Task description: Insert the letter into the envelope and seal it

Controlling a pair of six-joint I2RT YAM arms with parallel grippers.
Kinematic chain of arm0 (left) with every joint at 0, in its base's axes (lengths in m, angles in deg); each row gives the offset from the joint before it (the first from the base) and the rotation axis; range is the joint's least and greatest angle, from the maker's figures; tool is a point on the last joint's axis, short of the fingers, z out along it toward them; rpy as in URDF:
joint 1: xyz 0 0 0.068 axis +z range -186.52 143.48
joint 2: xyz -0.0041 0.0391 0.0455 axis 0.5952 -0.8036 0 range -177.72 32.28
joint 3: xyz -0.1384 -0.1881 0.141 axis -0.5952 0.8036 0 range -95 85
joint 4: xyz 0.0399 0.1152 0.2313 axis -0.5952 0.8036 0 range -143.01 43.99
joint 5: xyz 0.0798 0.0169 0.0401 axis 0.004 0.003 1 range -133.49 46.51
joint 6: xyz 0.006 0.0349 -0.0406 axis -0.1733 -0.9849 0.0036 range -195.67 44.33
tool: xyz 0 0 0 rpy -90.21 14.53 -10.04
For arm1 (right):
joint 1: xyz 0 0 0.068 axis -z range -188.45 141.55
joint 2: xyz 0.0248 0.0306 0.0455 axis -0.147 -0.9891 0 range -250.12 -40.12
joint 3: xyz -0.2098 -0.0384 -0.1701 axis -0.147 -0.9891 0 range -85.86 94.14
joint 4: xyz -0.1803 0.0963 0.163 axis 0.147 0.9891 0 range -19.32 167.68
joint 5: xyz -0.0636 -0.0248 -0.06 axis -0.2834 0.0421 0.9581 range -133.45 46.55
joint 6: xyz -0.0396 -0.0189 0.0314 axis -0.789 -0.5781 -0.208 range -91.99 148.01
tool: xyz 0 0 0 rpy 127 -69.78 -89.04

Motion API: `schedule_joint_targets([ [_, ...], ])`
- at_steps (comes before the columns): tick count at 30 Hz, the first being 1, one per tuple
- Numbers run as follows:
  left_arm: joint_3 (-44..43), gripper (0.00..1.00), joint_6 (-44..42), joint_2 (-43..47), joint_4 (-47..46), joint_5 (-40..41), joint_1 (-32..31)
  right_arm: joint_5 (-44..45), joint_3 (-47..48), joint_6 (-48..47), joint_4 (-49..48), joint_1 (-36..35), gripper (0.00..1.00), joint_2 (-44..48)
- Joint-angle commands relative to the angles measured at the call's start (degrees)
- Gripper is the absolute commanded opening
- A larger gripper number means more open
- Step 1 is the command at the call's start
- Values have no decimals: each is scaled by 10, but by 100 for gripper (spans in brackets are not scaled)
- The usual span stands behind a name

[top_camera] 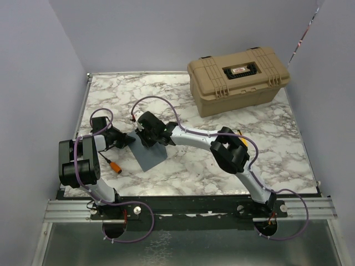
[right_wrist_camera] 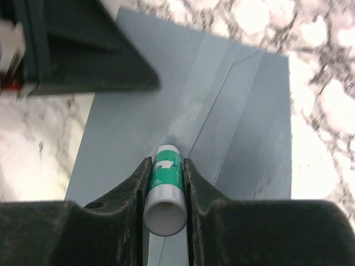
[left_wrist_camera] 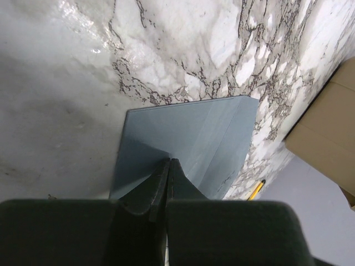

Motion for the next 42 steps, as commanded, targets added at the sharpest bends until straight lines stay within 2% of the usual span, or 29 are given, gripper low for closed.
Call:
schedule_joint_targets([
  [1,35,0,-26,-34,84,72,-3,46,60,-11,70,19,0,-81],
  [3,34,0,-26,-35,84,71,-3,35,55,-17,69,19,0,-73],
  [12,34,0,-24,-35,80,74,-3,-27,-123,-56,14,-9,0,43],
  [17,39,0,-26,-32,79,74,-2,-31,-146,-79,8,-15,0,60],
  [21,42,0,-27,-31,79,73,-3,13,-115,-72,14,-15,0,60],
  [27,42,0,-29,-27,79,69,-3,32,-51,-67,28,-14,0,89],
  [42,44,0,-34,-33,73,55,-3,-27,-30,-38,29,-14,0,38],
])
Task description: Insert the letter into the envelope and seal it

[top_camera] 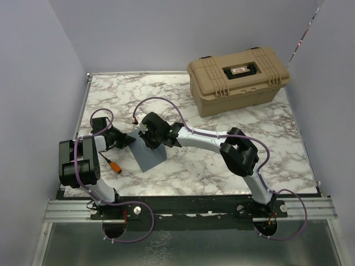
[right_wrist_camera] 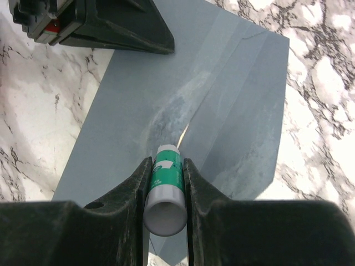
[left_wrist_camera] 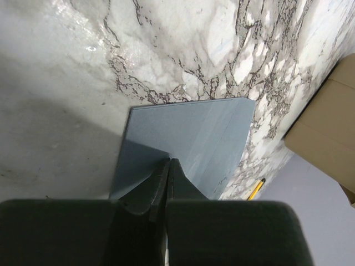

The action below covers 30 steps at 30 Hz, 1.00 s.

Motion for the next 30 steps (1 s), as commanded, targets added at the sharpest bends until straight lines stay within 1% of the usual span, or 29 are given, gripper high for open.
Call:
schedule_joint_targets([
  [1,38,0,-34,-35,86,58,-2,-27,29,5,20,-5,0,-38],
  [7,40,0,-33,-38,84,56,-2,-39,37,1,33,-5,0,-62],
  [12,42,0,-33,-36,81,56,-2,-4,56,8,50,-5,0,-89],
  [18,45,0,-34,-33,81,57,-2,47,180,20,116,8,0,-163],
  [20,45,0,-34,-32,81,57,-2,62,201,26,133,11,0,-167],
  [21,44,0,-33,-31,81,58,-2,65,192,23,128,11,0,-159],
  [24,41,0,-30,-32,81,60,-2,34,146,14,107,6,0,-122],
  [30,39,0,-26,-32,81,63,-2,4,64,10,98,-24,0,-74],
])
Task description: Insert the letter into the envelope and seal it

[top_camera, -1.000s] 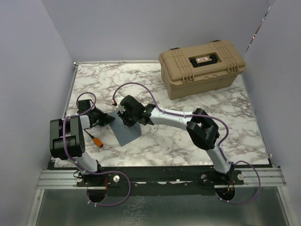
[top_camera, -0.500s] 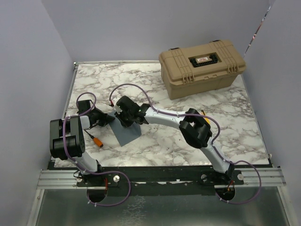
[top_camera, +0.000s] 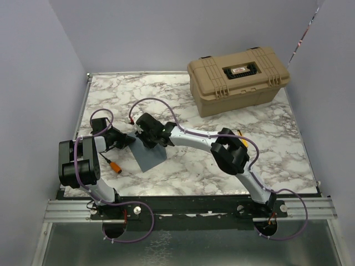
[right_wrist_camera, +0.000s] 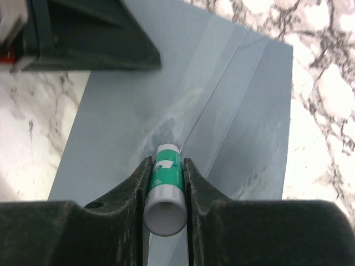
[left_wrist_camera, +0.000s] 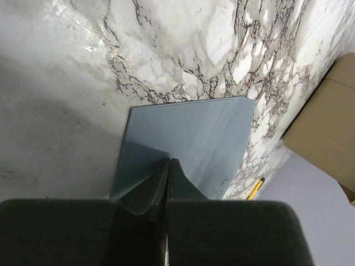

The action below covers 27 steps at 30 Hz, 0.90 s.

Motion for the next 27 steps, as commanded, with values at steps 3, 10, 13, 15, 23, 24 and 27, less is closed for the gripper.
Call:
schedule_joint_targets([
  [3,32,0,-26,-33,95,68,-4,-11,-69,12,64,-28,0,37],
  [10,36,0,-25,-29,94,70,-4,18,-45,20,59,-27,0,18],
  [13,38,0,-26,-25,93,70,-4,44,-9,36,52,-21,0,-14],
  [15,39,0,-28,-23,93,68,-4,63,0,43,39,-18,0,-22],
  [23,44,0,-27,-13,89,66,-4,93,29,47,35,-11,0,-44],
  [24,44,0,-28,-14,89,66,-4,89,27,47,34,-11,0,-43],
  [27,44,0,-28,-17,84,63,-4,73,34,45,39,-11,0,-46],
])
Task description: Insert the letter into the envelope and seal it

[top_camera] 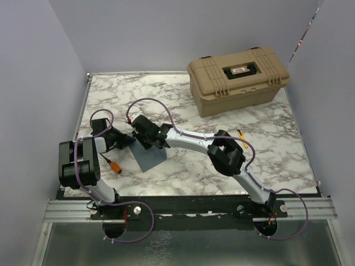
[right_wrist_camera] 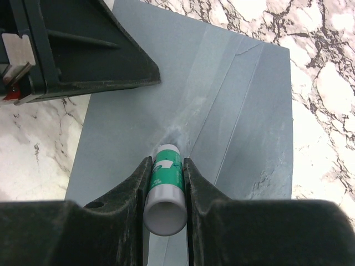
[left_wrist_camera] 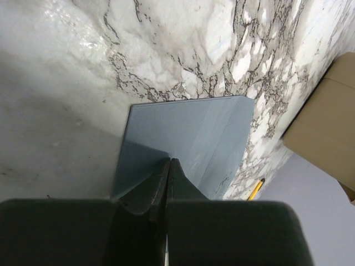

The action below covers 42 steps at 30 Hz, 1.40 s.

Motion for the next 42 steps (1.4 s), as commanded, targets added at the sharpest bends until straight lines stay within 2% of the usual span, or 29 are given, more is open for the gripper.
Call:
schedule_joint_targets([
  [1,35,0,-30,-27,91,57,-4,9,16,3,31,5,0,-38],
  [7,38,0,-31,-35,80,44,-4,1,58,12,85,5,0,-63],
  [13,35,0,-26,-48,64,30,-4,-47,-71,0,57,3,0,23],
  [20,36,0,-25,-52,58,26,-4,-88,-103,-3,77,-5,0,70],
  [27,12,0,-48,-14,49,-10,-21,-56,-97,55,52,18,0,163],
  [30,-6,0,-46,32,52,9,-64,-76,-163,104,1,47,0,220],
  [32,-17,3,-51,55,60,21,-71,-81,-216,137,-35,68,0,263],
  [34,-33,7,-69,71,82,27,-72,-88,-273,172,-62,92,0,309],
  [38,-43,23,-76,97,98,30,-75,-132,-403,247,-117,148,0,398],
  [42,-58,32,-94,102,99,-13,-80,-179,-521,320,-188,212,0,463],
])
